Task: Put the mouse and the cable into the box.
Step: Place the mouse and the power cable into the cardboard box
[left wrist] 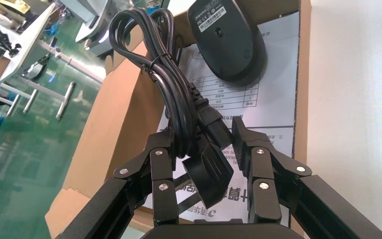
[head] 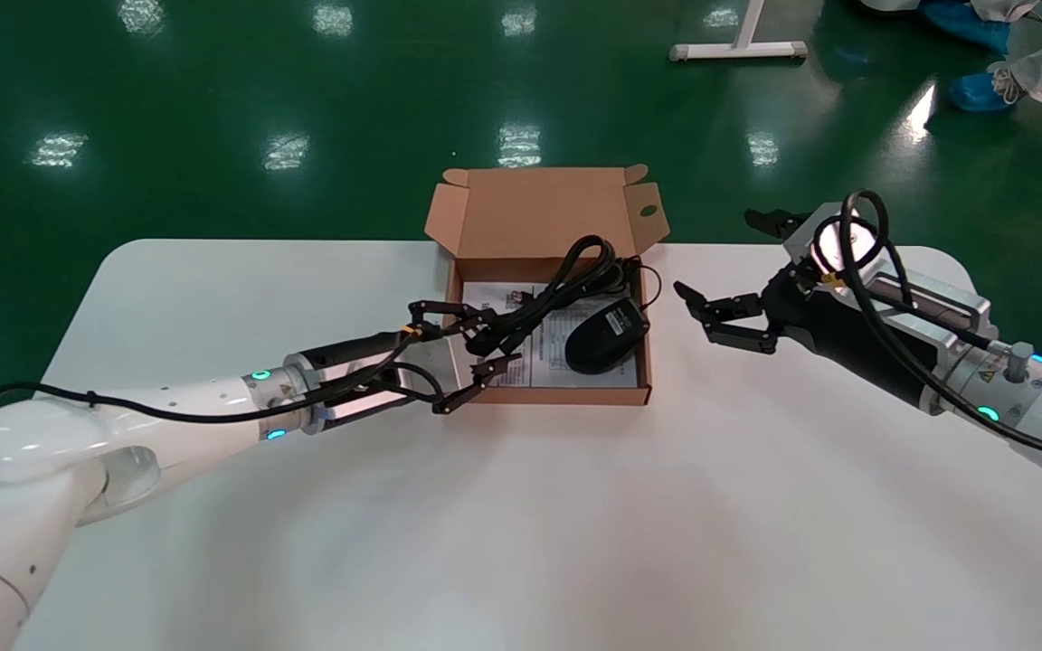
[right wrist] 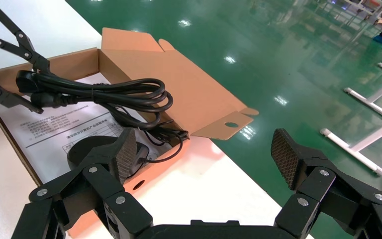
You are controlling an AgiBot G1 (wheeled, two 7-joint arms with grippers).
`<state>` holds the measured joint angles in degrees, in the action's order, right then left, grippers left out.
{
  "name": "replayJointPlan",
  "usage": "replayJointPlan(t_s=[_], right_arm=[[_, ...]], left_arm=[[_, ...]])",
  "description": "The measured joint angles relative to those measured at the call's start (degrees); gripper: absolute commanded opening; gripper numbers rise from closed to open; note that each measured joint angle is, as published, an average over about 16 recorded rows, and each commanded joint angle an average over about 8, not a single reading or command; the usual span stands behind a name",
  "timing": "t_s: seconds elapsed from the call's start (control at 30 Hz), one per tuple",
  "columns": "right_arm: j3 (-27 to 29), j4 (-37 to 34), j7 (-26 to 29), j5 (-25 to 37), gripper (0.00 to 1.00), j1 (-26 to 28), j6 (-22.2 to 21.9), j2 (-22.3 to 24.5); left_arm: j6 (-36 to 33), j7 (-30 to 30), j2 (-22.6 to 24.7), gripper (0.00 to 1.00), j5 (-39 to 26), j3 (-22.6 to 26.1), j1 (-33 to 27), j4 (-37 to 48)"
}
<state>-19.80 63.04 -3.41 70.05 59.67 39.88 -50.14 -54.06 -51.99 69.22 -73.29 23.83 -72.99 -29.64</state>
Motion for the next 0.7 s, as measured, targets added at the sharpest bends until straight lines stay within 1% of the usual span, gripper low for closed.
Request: replayJointPlan(t_s=[0.03,0.07,0.1,0.47,0.7], right_arm=[[-0.04,0.13,0.13,0.07,1.00,-0.04,-0.09,0.05],[-0.07,0.24,0.24,0.12,1.00,-0.06,-0.16,0.09],[-0.09,0.32,0.32,0.16,1.00,-0.09,-0.21,0.12],[-0.08,0.31,0.42,0.18,1.00,-0.08,-0.35,0.08],[1.62,0.43,0.20,-1.60,1.00,0.16,-1.82,-0.85]], left_arm=[[-0.19,-0.29,0.08,0.86,0.06,-0.02,-0.21,0.46],[-0.36,-0.53,0.13,0.96,0.11,-0.04,-0.39,0.83],[-0.49,-0.69,0.17,1.00,0.17,-0.07,-0.53,1.10],[-0.81,-0.59,0.05,1.00,0.70,-0.39,-0.72,1.04],[-1.08,0.67,-0.69,1.00,2.66,-1.78,-1.30,-0.28]])
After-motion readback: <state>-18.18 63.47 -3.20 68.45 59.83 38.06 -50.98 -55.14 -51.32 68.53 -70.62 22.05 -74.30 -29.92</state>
